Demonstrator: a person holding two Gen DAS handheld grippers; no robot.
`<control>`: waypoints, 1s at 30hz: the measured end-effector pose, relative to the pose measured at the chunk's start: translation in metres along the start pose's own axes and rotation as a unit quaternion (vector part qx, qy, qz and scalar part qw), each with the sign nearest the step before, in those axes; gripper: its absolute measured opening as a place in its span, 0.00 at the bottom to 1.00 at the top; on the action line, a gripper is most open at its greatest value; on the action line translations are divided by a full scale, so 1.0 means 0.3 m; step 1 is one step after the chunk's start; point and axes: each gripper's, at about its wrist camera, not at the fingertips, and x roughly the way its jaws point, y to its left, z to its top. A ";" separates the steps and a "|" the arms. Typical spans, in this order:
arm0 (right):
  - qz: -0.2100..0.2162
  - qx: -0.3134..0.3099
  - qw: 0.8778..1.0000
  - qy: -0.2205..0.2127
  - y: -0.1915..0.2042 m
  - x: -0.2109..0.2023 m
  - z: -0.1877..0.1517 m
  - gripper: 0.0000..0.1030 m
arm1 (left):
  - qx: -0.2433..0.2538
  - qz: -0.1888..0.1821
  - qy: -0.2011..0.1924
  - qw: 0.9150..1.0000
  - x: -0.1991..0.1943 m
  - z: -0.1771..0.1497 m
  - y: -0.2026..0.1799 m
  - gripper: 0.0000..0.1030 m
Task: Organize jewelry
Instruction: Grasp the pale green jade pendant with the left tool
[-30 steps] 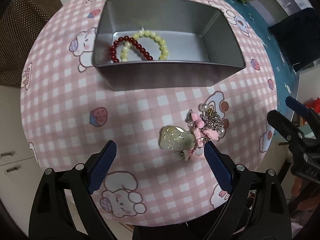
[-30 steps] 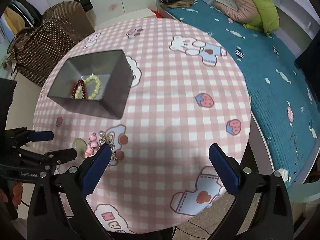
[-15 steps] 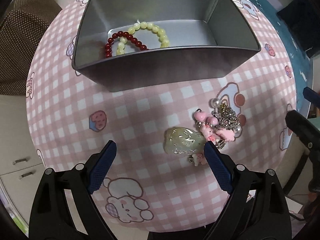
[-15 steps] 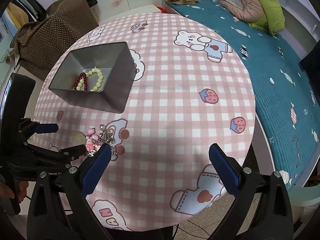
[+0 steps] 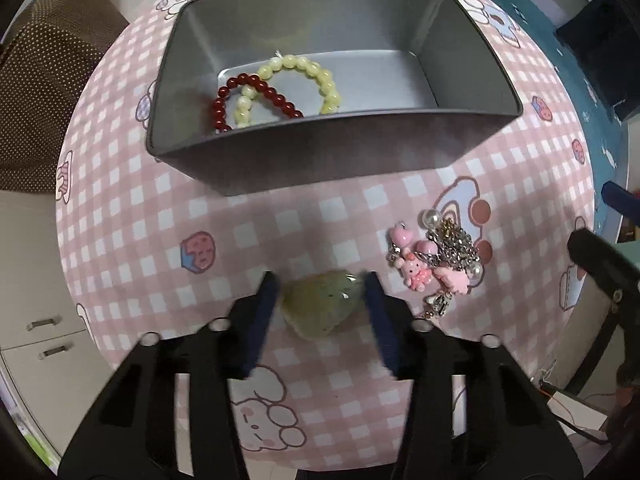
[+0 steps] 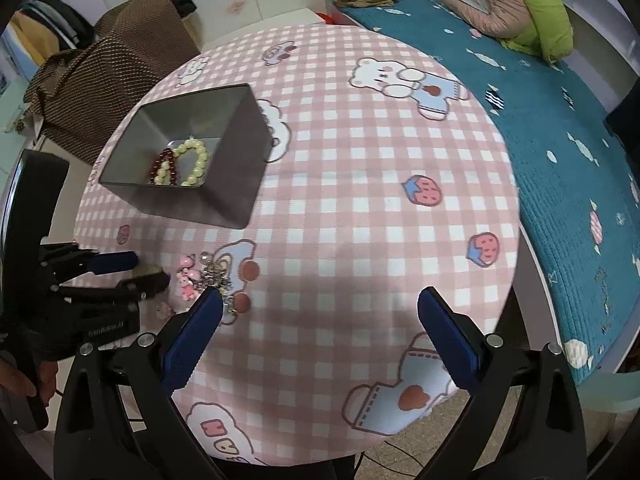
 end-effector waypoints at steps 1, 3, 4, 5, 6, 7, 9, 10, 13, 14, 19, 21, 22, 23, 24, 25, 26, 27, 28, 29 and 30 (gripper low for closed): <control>0.002 -0.004 1.000 0.000 0.008 0.001 0.000 0.92 | -0.002 -0.003 0.000 1.000 -0.001 -0.001 0.012 0.39; 0.005 -0.015 1.000 0.000 0.028 0.004 0.002 0.92 | -0.008 -0.013 0.000 1.000 0.006 0.000 0.028 0.38; 0.006 -0.019 1.000 0.000 0.035 0.006 0.003 0.91 | -0.012 -0.018 0.000 1.000 0.011 0.003 0.041 0.38; 0.007 -0.025 1.000 -0.001 0.044 0.007 0.004 0.92 | -0.018 -0.026 0.002 1.000 0.012 0.006 0.049 0.39; 0.007 -0.029 1.000 -0.001 0.052 0.009 0.007 0.92 | -0.023 -0.032 0.004 0.999 0.011 0.007 0.057 0.39; 0.007 -0.031 0.999 -0.001 0.055 0.009 0.007 0.92 | -0.028 -0.042 0.007 0.999 0.011 0.007 0.069 0.39; 0.007 -0.033 0.999 -0.001 0.061 0.011 0.009 0.92 | -0.032 -0.055 0.003 0.998 -0.006 0.003 0.084 0.39; 0.008 -0.032 0.999 -0.001 0.061 0.012 0.009 0.92 | -0.027 -0.051 0.001 0.998 -0.011 -0.001 0.088 0.39; 0.009 -0.027 1.000 0.002 0.058 0.022 0.013 0.92 | -0.024 -0.047 0.010 0.999 -0.013 -0.011 0.116 0.40; 0.009 -0.026 1.000 0.003 0.058 0.023 0.013 0.92 | -0.027 -0.050 0.013 0.998 -0.015 -0.022 0.123 0.40; 0.011 -0.028 1.000 0.002 0.067 0.025 0.015 0.92 | -0.024 -0.060 0.009 0.998 0.006 -0.052 0.124 0.32; 0.013 -0.031 0.999 0.004 0.075 0.028 0.015 0.92 | -0.023 -0.060 0.006 0.998 0.015 -0.089 0.121 0.26; 0.017 -0.033 0.999 0.004 0.080 0.028 0.014 0.92 | -0.022 -0.067 0.004 0.998 0.008 -0.094 0.125 0.21; 0.025 -0.036 0.999 0.003 0.089 0.026 0.014 0.91 | -0.022 -0.069 0.002 0.997 0.000 -0.094 0.131 0.17; 0.030 -0.039 0.999 0.000 0.098 0.023 0.013 0.91 | -0.024 -0.073 0.000 0.997 -0.009 -0.094 0.141 0.15; 0.034 -0.042 0.999 -0.001 0.105 0.021 0.014 0.91 | -0.027 -0.078 -0.001 0.997 -0.016 -0.092 0.152 0.13; 0.042 -0.047 0.998 -0.002 0.117 0.021 0.014 0.91 | -0.029 -0.081 -0.002 0.996 -0.019 -0.086 0.162 0.13; 0.046 -0.051 0.998 -0.001 0.127 0.023 0.015 0.91 | -0.030 -0.083 -0.001 0.996 -0.019 -0.085 0.170 0.13; 0.045 -0.056 0.997 0.001 0.142 0.027 0.015 0.91 | -0.027 -0.087 0.001 0.996 -0.015 -0.087 0.175 0.14; 0.044 -0.060 0.997 0.002 0.150 0.029 0.014 0.91 | -0.023 -0.085 0.006 0.996 -0.013 -0.085 0.175 0.15; 0.043 -0.065 0.997 0.004 0.160 0.030 0.012 0.91 | -0.021 -0.081 0.012 0.996 -0.008 -0.086 0.176 0.22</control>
